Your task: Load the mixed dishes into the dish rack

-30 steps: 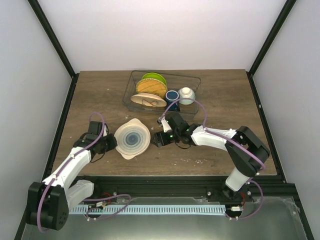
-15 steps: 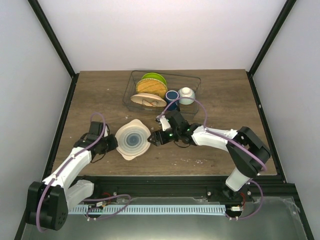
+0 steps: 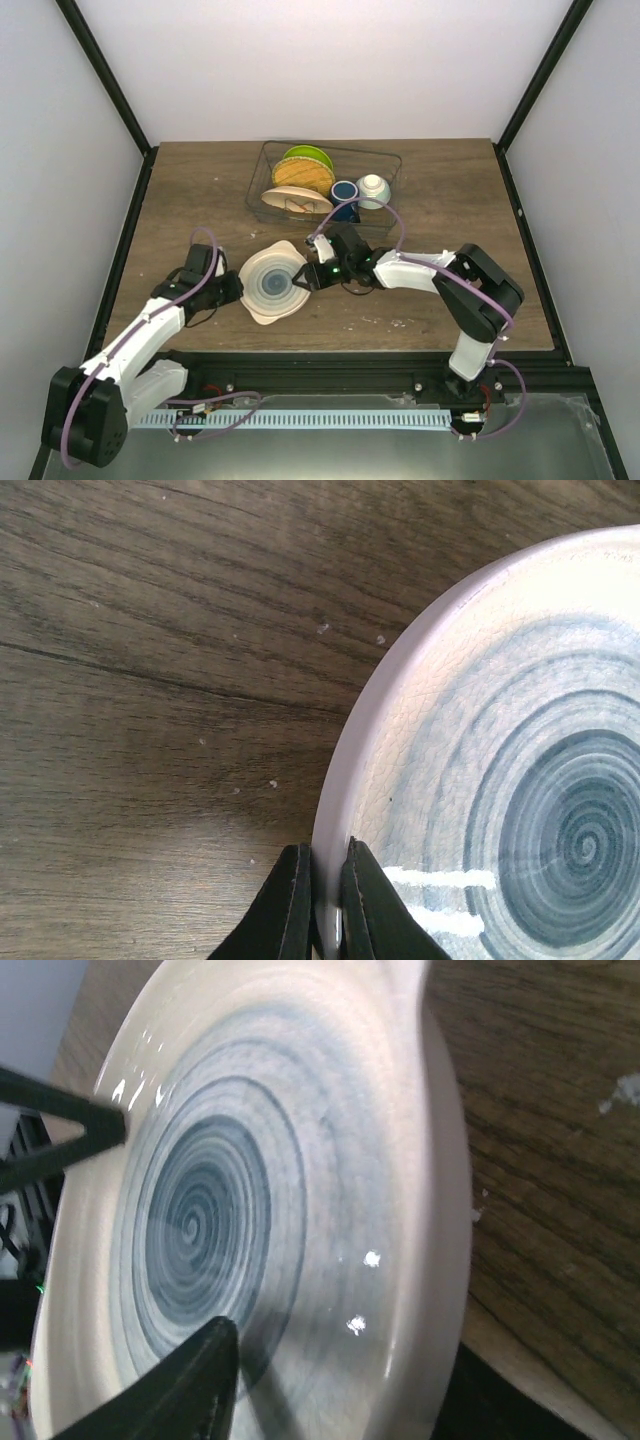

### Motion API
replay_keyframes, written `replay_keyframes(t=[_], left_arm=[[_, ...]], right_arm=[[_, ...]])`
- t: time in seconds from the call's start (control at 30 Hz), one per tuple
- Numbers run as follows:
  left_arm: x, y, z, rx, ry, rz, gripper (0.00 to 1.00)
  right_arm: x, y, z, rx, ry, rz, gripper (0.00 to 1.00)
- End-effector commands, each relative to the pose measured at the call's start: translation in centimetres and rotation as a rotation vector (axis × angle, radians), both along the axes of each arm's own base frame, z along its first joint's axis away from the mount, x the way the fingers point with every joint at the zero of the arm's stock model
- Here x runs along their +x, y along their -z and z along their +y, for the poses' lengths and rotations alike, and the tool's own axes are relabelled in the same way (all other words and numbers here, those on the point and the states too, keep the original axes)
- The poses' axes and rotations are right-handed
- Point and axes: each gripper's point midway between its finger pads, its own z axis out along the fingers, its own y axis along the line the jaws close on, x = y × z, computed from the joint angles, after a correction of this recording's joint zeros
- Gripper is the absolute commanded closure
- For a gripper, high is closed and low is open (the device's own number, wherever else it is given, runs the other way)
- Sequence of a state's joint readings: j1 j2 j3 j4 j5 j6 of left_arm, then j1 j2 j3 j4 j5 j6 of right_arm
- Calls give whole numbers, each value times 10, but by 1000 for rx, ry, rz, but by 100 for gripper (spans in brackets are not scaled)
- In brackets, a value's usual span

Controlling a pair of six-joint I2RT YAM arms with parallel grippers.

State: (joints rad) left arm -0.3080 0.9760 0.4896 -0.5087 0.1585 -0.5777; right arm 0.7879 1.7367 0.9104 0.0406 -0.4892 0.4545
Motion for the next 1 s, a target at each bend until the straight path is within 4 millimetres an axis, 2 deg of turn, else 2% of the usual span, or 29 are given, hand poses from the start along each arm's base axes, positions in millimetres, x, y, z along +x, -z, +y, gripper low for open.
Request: replay_keyframes(t=[0.0, 0.13, 0.3, 0.53, 0.67, 0.8, 0.87, 0.97], left_arm=[[24, -44, -18, -109, 3, -144, 100], [26, -44, -27, -117, 12, -159, 100], [28, -37, -45, -114, 43, -157, 100], [32, -27, -66, -126, 70, -149, 100], [35, -27, -69, -131, 73, -152, 100], [36, -26, -69, -124, 73, -153, 100], [36, -23, -68, -119, 73, -148, 96], [34, -19, -67, -114, 74, -142, 88]], right_arm=[[7, -19, 17, 59, -23, -31, 57], [4, -21, 25, 60, -44, -45, 58], [0, -22, 33, 88, -73, -31, 68], [-3, -26, 38, 109, -93, -31, 72], [-4, -28, 40, 120, -103, -33, 77], [-4, -29, 40, 121, -106, -35, 93], [-4, -29, 39, 117, -106, -40, 99], [-2, -31, 37, 101, -103, -58, 99]])
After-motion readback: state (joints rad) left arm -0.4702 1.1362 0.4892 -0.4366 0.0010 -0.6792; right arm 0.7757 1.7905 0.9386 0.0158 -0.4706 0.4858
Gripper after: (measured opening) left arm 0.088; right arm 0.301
